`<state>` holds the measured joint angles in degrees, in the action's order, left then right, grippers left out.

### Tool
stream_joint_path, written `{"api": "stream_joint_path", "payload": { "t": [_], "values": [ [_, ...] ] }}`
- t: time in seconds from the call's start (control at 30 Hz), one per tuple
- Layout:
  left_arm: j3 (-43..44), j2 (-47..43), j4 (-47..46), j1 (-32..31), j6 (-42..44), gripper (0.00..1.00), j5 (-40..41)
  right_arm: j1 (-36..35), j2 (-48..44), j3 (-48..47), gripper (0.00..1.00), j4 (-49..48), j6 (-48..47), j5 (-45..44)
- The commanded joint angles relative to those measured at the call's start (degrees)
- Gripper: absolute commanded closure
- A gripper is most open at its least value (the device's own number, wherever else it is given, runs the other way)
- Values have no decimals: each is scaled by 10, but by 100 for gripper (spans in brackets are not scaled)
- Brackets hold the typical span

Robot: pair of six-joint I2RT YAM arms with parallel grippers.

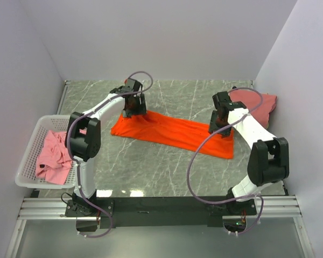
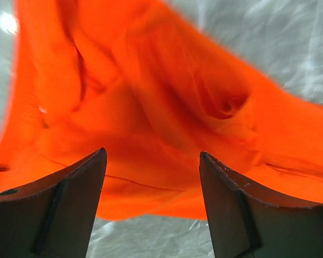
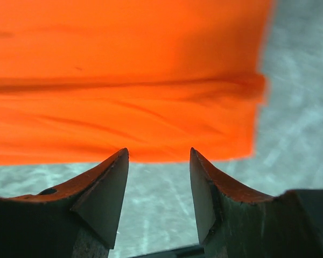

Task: Fold and stack the t-shirts
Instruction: Fold the tshirt

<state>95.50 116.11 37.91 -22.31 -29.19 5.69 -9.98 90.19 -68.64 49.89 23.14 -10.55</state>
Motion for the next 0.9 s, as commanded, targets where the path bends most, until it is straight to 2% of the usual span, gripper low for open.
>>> {"api": "stream_joint_path", "payload": {
  "t": [0.0,0.07,0.17,0.33,0.67,0.87],
  "values": [
    [-71,5,-68,11,-64,25,-73,0,49,-18,44,-52,0,76],
    [-103,2,-98,10,-79,25,-98,-1,80,-18,44,-86,2,104],
    [-153,2,-139,12,-89,25,-92,-2,120,-9,45,-116,7,133],
    [-216,-11,-156,12,-87,24,-67,-14,147,30,46,-120,13,127],
    [-370,-111,-172,12,-94,23,-34,-20,70,166,47,-95,22,116],
    [-443,-195,-154,11,-121,22,-27,-21,17,201,46,-71,29,121]
  ]
}}
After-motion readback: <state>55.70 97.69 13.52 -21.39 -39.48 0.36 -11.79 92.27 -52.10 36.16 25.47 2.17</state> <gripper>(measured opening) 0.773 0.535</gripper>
